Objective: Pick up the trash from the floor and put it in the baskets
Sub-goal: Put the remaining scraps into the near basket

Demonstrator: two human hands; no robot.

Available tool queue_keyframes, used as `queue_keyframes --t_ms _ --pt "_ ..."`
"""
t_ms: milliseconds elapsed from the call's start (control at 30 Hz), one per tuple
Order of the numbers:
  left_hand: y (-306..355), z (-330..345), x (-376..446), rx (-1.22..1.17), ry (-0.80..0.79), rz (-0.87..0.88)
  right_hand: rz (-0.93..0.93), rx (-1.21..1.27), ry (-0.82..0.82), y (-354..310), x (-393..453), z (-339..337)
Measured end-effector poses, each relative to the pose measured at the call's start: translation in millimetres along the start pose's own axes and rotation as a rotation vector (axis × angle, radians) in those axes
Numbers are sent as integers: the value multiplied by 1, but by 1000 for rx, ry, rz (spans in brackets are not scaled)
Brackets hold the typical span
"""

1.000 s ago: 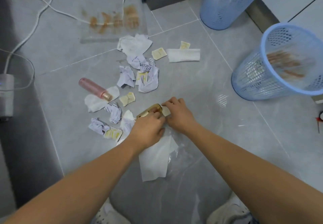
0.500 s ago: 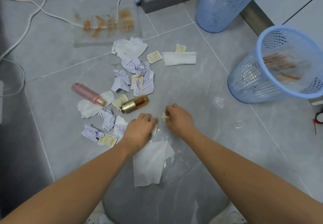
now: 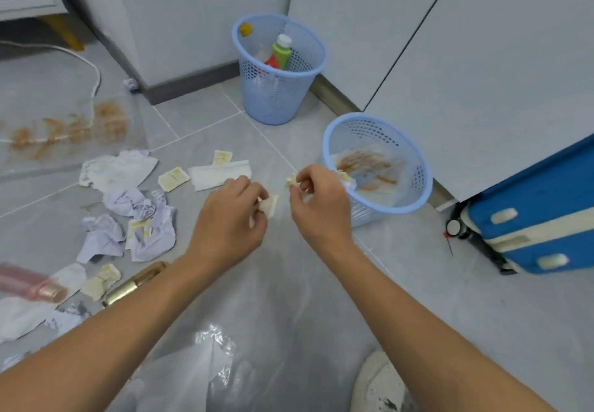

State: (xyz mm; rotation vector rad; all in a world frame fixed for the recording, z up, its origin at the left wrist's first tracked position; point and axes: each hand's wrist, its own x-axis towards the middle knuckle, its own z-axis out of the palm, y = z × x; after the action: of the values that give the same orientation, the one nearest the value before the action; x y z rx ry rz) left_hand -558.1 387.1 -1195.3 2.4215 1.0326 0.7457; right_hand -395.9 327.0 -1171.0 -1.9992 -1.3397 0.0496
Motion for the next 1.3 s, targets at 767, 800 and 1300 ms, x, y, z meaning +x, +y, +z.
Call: queue_keyframes --t_ms 767,800,1300 --pt "-41 -52 -73 20 -149 -340 9 36 -283 -34 -54 33" --pt "-48 -55 -94 15 -143 -398 9 42 -355 -44 -70 45" --pt "-108 -45 -264 246 -342 -719 -206 -194 -1040 -72 -210 127"
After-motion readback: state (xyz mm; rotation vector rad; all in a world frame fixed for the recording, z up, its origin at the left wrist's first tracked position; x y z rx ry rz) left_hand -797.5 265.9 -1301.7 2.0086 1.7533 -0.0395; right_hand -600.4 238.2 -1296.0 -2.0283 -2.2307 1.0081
